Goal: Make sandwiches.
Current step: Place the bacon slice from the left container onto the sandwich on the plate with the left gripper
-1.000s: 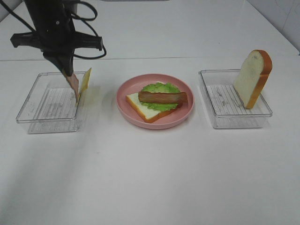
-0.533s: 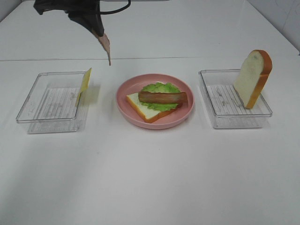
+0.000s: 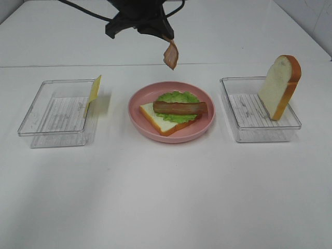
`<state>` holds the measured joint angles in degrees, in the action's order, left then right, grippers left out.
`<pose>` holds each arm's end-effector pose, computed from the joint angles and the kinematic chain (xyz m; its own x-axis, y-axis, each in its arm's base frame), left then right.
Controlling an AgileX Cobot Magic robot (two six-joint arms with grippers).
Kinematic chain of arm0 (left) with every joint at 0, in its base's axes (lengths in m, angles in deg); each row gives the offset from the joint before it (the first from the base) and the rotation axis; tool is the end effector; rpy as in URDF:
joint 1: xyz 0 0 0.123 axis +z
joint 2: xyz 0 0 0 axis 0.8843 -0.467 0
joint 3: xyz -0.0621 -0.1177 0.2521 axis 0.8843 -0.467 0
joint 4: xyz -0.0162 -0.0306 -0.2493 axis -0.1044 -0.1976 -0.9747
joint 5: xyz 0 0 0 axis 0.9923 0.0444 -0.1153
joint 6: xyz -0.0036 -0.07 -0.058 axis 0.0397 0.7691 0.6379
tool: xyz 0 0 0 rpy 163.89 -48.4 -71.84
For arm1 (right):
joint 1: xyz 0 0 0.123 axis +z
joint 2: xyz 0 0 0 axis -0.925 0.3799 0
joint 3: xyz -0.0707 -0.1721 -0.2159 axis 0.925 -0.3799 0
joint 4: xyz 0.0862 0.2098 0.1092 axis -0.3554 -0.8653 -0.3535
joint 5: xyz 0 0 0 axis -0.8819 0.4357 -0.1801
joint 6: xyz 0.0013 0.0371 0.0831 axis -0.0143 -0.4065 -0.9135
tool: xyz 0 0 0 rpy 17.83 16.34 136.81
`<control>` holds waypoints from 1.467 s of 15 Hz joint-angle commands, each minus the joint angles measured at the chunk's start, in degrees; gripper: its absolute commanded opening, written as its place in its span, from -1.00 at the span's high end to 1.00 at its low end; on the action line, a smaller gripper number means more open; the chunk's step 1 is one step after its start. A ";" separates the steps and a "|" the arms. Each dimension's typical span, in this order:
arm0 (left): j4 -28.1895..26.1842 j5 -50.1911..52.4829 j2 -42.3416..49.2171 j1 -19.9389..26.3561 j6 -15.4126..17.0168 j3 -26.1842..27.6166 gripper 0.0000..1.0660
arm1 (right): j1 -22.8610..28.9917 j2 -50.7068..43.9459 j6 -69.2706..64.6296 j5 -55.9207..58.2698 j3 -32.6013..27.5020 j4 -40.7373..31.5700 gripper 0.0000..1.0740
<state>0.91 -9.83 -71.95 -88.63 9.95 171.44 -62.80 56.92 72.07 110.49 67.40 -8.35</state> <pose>0.4380 -0.2565 0.2719 -0.9142 -0.1546 -0.3746 0.1235 0.7741 -0.6209 -0.0020 -0.0040 0.2613 -0.5289 -0.0589 -0.8466 -0.0559 0.9978 -0.0344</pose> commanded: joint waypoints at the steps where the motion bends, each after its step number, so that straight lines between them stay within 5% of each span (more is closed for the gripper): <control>1: -6.88 5.44 -3.32 -1.26 -2.29 0.29 1.00 | -0.40 -1.89 0.46 -0.52 -0.29 0.00 -0.51; 5: -11.06 8.31 -6.42 -2.23 -3.44 0.29 1.00 | -0.40 -1.89 0.46 -0.52 -0.29 0.00 -0.51; 10: -23.38 9.45 -13.12 -2.52 -10.54 0.29 1.00 | -0.40 -1.89 0.46 -0.52 -0.29 0.00 -0.51; 14: -24.24 8.82 -13.81 -2.12 -13.06 0.29 1.00 | -0.40 -1.89 0.46 -0.52 -0.29 0.00 -0.51; 18: -19.08 5.33 -13.81 -0.69 -11.23 0.29 1.00 | -0.40 -1.89 0.46 -0.52 -0.29 0.00 -0.51; 22: -6.76 1.72 -13.81 -0.69 -1.38 0.29 1.00 | -0.40 -1.89 0.46 -0.52 -0.29 0.00 -0.51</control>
<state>-6.94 -7.53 -85.93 -89.26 7.20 171.44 -62.80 56.92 72.07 110.49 67.40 -8.35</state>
